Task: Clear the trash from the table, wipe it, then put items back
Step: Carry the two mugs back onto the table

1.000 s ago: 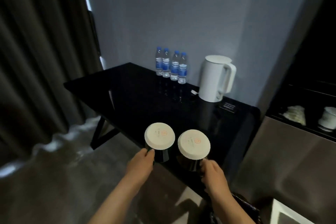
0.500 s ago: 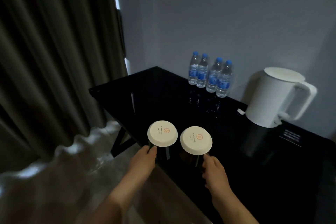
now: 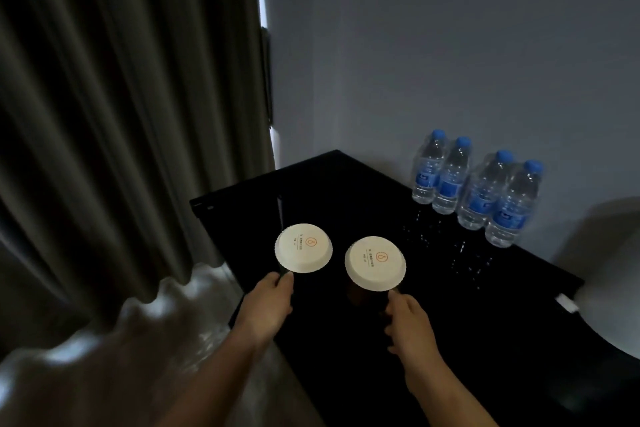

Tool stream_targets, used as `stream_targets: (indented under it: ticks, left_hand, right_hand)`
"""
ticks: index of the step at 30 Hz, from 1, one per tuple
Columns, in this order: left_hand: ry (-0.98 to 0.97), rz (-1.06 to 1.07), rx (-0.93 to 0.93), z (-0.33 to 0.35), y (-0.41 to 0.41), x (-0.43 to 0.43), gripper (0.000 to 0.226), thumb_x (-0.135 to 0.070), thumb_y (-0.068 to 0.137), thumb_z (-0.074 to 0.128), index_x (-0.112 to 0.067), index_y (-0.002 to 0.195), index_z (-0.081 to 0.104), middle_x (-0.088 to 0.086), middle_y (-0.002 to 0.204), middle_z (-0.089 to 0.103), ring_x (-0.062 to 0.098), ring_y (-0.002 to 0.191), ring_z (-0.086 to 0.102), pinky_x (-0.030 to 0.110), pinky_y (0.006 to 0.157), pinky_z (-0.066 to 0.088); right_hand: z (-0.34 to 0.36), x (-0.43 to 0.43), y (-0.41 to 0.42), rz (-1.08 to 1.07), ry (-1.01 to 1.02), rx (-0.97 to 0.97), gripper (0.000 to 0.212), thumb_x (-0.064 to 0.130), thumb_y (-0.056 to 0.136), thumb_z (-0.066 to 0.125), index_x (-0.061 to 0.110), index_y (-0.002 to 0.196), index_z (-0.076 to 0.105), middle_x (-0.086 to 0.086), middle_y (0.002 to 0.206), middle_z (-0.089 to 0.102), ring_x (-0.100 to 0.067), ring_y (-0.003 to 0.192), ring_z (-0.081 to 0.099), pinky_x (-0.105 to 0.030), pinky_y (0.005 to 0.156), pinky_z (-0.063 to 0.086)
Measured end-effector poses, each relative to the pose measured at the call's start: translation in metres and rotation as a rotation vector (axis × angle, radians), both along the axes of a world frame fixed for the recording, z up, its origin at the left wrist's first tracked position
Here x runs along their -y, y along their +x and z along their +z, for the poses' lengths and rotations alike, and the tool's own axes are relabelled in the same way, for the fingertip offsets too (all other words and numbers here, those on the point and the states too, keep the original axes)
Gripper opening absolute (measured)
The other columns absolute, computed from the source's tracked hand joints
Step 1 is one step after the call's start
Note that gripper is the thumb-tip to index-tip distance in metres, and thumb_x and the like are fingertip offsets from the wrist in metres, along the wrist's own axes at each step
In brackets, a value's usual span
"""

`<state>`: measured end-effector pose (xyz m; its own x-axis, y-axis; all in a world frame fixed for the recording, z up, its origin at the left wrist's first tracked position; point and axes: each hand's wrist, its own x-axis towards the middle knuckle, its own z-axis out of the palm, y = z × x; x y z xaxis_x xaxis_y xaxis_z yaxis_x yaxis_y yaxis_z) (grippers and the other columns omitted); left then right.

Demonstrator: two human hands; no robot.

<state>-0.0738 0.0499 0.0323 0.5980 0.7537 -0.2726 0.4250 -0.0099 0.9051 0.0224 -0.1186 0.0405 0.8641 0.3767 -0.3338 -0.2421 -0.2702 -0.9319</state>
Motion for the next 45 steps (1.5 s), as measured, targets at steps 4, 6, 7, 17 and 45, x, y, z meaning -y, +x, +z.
stream_targets:
  ticks: [4, 6, 7, 17, 45]
  left_hand:
    - [0.001, -0.008, 0.017, 0.000, 0.021, -0.050, 0.029, -0.031, 0.101, 0.040, -0.016, 0.078, 0.051, 0.004, 0.068, 0.053, 0.014, 0.058, 0.049, 0.029, 0.056, 0.036]
    - [-0.011, -0.047, 0.015, -0.002, 0.033, -0.080, 0.029, -0.032, 0.100, 0.039, -0.013, 0.084, 0.054, 0.004, 0.069, 0.053, 0.015, 0.059, 0.049, 0.029, 0.061, 0.037]
    - [-0.011, -0.071, 0.003, -0.004, 0.040, -0.097, 0.030, -0.034, 0.100, 0.039, -0.011, 0.094, 0.056, 0.004, 0.071, 0.054, 0.015, 0.061, 0.050, 0.028, 0.063, 0.037]
    - [0.075, -0.308, -0.086, -0.003, 0.098, -0.237, 0.029, -0.039, 0.100, 0.036, -0.022, 0.084, 0.053, 0.007, 0.095, 0.059, 0.028, 0.093, 0.059, 0.033, 0.080, 0.042]
    - [0.036, -0.476, -0.166, -0.032, 0.361, -0.355, 0.031, -0.039, 0.098, 0.038, -0.015, 0.092, 0.057, 0.012, 0.105, 0.064, 0.031, 0.100, 0.061, 0.041, 0.093, 0.047]
  right_hand:
    - [-0.008, -0.048, 0.019, -0.022, -0.036, -0.010, 0.033, 0.035, 0.098, 0.038, 0.013, 0.077, 0.048, -0.003, 0.078, 0.052, -0.015, 0.068, 0.047, -0.031, 0.066, 0.040]
    - [-0.012, -0.075, 0.028, -0.049, -0.045, -0.010, 0.032, 0.034, 0.098, 0.038, 0.013, 0.076, 0.048, -0.004, 0.075, 0.050, -0.015, 0.067, 0.046, -0.031, 0.065, 0.040]
    - [-0.013, -0.089, 0.032, -0.065, -0.046, -0.008, 0.032, 0.034, 0.098, 0.038, 0.012, 0.075, 0.048, -0.004, 0.074, 0.050, -0.015, 0.067, 0.046, -0.032, 0.065, 0.040]
    - [-0.019, -0.223, 0.055, -0.231, -0.033, -0.016, 0.033, 0.033, 0.100, 0.036, 0.013, 0.076, 0.048, -0.005, 0.073, 0.048, -0.016, 0.067, 0.045, -0.031, 0.065, 0.039]
    - [-0.051, -0.329, 0.283, -0.370, -0.150, -0.034, 0.025, 0.029, 0.100, 0.037, 0.011, 0.095, 0.053, -0.008, 0.101, 0.056, -0.024, 0.097, 0.052, -0.031, 0.082, 0.037]
